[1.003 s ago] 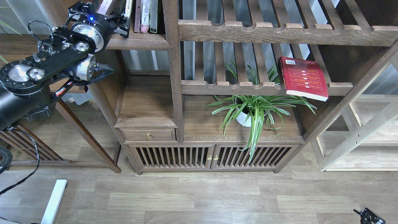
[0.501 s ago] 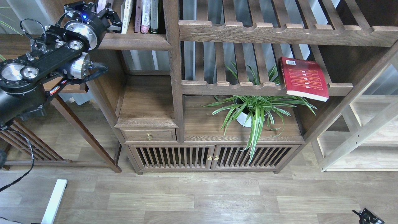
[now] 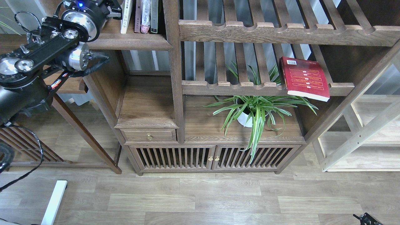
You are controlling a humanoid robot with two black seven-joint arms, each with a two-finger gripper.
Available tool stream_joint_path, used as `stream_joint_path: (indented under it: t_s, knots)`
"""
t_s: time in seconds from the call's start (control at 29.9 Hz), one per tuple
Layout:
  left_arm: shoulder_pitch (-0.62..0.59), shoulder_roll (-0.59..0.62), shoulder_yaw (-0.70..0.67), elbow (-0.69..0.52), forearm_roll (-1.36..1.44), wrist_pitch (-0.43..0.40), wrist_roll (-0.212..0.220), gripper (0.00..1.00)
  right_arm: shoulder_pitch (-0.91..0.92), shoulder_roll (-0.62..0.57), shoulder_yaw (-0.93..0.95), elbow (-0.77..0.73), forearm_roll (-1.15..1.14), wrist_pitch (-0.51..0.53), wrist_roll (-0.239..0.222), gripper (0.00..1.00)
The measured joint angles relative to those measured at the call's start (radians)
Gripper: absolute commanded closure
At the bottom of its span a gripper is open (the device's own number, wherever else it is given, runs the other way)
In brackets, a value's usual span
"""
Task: Organize books on shelf
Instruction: 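Press the white book further into the shelf with the left gripper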
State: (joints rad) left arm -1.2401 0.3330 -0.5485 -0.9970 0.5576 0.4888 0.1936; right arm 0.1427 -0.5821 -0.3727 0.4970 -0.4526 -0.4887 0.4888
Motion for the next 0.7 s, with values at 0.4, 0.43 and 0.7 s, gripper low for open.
stream_joint_path:
  t_s: [0.4, 0.43, 0.7]
  knots:
    - [0.012, -0.058, -0.02, 0.013, -0.05, 0.0, -0.038, 1.0, 0.0, -0.001, 0.0, 0.0, 0.003, 0.0, 0.0, 0.0]
    - [0.013, -0.065, -0.021, 0.015, -0.05, 0.0, -0.039, 1.0, 0.0, -0.001, 0.0, 0.0, 0.003, 0.0, 0.0, 0.0]
    - [0.035, -0.095, -0.022, 0.021, -0.05, 0.0, -0.042, 0.99, 0.002, -0.001, 0.001, -0.001, 0.006, 0.0, 0.0, 0.0]
